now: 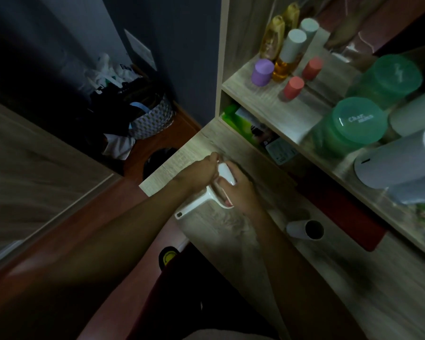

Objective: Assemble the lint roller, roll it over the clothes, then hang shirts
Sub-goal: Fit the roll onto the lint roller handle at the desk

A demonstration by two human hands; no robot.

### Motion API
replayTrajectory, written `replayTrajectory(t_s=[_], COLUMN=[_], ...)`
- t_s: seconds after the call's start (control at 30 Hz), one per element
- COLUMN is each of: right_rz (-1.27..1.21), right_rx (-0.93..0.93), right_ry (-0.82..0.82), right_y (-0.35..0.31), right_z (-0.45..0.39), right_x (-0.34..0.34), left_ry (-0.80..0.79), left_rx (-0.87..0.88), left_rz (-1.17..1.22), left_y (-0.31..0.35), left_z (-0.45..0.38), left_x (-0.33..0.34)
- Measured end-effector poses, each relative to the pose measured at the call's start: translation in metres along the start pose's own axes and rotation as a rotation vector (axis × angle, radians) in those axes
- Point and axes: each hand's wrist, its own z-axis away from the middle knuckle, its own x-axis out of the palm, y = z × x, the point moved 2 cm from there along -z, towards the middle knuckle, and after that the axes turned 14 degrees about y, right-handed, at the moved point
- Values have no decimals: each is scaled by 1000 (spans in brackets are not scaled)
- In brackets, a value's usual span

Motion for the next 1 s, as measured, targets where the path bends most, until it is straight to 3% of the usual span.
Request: replayTrajectory(t_s=[0.2, 0.37, 0.73, 1.0], right_rz=[-140, -156, -434, -434], right_rx=[86, 118, 354, 421], right_ry=[0, 8, 124, 151], right_y=[2, 3, 5, 24], right_z=[-1, -6, 8, -3], right_x=[-3, -6, -1, 9], left_ry=[93, 152, 140, 138], left_rx=[122, 194, 192, 271], left_rz=[-146, -108, 44, 72], left_y=[-4, -3, -1, -3], left_z=[1, 0, -3, -6], left_x=[6, 13, 22, 25])
